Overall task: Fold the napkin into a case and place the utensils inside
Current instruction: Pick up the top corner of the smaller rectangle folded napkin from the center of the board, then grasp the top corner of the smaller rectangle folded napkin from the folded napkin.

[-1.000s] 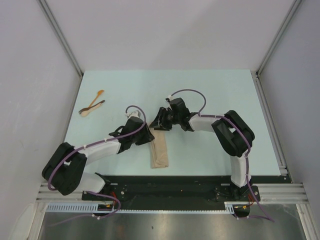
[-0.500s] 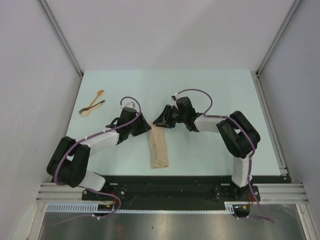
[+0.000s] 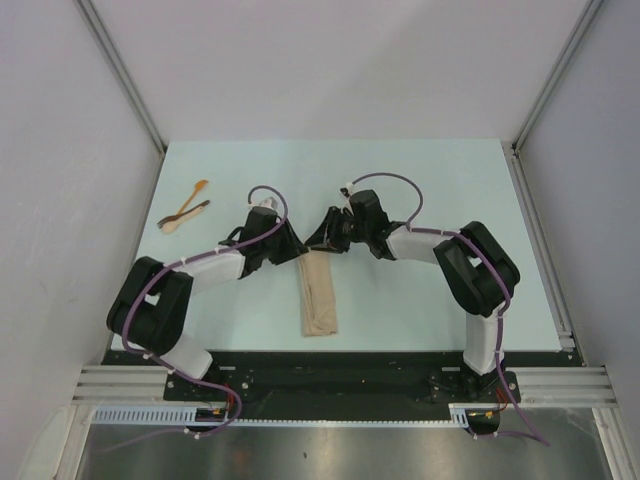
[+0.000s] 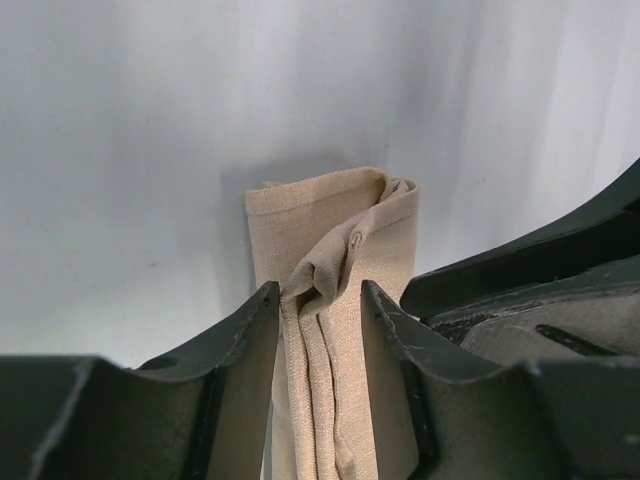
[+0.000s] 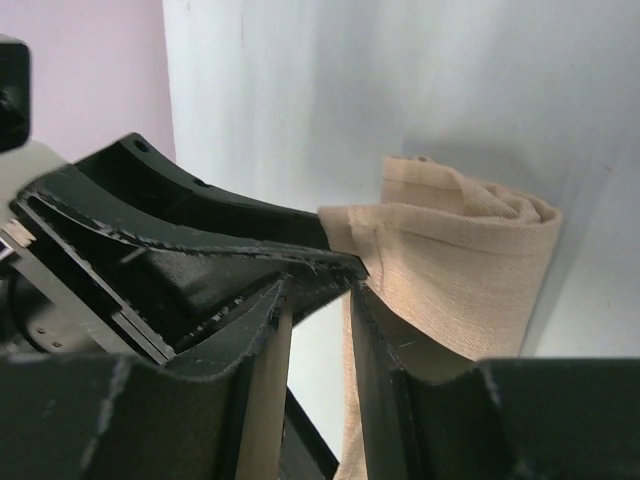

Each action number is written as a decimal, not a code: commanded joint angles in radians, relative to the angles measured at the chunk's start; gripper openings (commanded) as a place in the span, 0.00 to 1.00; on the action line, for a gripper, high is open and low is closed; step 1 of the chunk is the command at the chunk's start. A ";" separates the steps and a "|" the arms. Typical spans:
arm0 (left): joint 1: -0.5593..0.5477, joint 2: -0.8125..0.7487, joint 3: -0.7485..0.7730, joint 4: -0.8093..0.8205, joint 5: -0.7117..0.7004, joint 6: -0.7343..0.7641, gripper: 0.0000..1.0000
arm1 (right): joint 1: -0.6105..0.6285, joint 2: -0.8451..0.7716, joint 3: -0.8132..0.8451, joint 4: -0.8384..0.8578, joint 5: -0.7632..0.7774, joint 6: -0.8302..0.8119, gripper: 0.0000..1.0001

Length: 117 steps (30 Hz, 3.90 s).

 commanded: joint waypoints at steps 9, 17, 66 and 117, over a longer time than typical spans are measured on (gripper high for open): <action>0.012 -0.177 -0.141 0.087 0.049 0.000 0.52 | 0.022 0.029 0.095 -0.070 0.045 -0.050 0.38; 0.002 -0.127 -0.183 0.170 0.110 -0.034 0.46 | 0.058 0.052 0.159 -0.159 0.111 -0.096 0.40; 0.065 0.012 -0.062 0.219 0.032 -0.054 0.10 | 0.059 0.079 0.213 -0.235 0.143 -0.076 0.45; -0.029 -0.104 -0.017 0.063 -0.091 0.206 0.35 | 0.013 -0.106 -0.069 -0.011 0.105 0.026 0.00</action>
